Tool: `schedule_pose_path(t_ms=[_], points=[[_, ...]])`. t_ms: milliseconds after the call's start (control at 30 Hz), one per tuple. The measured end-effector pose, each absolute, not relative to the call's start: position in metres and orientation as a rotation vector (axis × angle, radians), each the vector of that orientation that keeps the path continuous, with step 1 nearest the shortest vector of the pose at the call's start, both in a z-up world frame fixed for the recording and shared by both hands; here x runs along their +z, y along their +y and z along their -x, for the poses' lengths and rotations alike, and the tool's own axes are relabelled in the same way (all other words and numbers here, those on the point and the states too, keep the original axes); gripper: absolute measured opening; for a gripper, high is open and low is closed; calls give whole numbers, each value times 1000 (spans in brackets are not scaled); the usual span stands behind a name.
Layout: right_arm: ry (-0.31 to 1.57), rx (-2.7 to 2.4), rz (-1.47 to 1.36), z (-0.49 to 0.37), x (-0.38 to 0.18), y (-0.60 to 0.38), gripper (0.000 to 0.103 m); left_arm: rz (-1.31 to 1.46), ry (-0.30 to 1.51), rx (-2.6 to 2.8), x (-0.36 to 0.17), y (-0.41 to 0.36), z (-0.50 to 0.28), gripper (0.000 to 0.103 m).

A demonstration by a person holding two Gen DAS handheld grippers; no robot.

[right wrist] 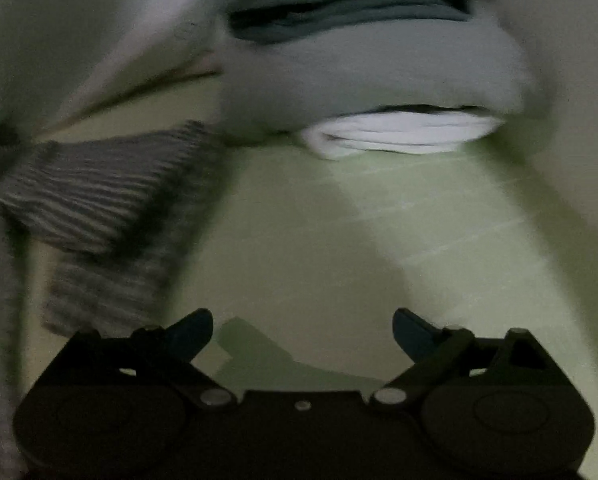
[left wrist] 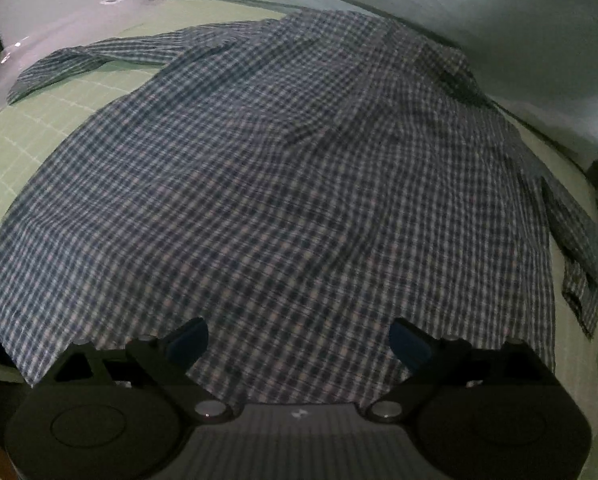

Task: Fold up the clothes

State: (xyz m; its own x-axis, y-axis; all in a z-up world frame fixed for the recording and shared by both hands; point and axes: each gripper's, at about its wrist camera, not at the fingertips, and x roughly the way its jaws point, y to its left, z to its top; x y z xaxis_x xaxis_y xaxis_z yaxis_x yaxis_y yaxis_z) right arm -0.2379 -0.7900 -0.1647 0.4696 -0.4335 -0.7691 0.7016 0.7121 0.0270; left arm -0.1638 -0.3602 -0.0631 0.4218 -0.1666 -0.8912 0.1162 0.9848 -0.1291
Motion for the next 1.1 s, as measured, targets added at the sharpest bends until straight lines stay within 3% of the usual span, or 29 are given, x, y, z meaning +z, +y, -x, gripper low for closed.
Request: schedule_pose_path(t_ms=[67,133,167,200,267,300,400,700,767,833,900,1000,1100], points=[[794,-638,-395,225,-163,-777,95,41,1133,-181,-66,-364,162,97],[785,-563,-414,212,-163,-766,80,41,1149,-180,-69,-366,160,97],[791,-549,-393,207,-163,-760,80,44,1156,-182,-71,-366,160,97],[797,-537,-370,202,-163,-755,72,46,1164,-182,-74,-367,159,97],[806,-503,-325,198,-161,-748,43,43,1179,-178,-78,-368,158,97],[807,-481,-303,199,-160,-747,21,40,1188,-177,-80,-369,158,97],[825,-465,-259,215,-154,-754,7,39,1212,-177,-87,-370,158,97],[884,-723,-223,298,-153,-828,6,11,1261,-167,-104,-370,158,100],[881,-796,-245,312,-152,-845,13,-6,1261,-172,-105,-372,158,102],[883,-853,-233,316,-149,-848,38,-27,1264,-176,-106,-374,159,103],[845,-884,-224,320,-144,-840,46,-61,1263,-179,-107,-378,160,103],[773,-846,-296,320,-142,-829,55,-127,1258,-181,-109,-386,164,103],[779,-781,-356,314,-150,-823,55,-135,1251,-177,-110,-388,166,103]])
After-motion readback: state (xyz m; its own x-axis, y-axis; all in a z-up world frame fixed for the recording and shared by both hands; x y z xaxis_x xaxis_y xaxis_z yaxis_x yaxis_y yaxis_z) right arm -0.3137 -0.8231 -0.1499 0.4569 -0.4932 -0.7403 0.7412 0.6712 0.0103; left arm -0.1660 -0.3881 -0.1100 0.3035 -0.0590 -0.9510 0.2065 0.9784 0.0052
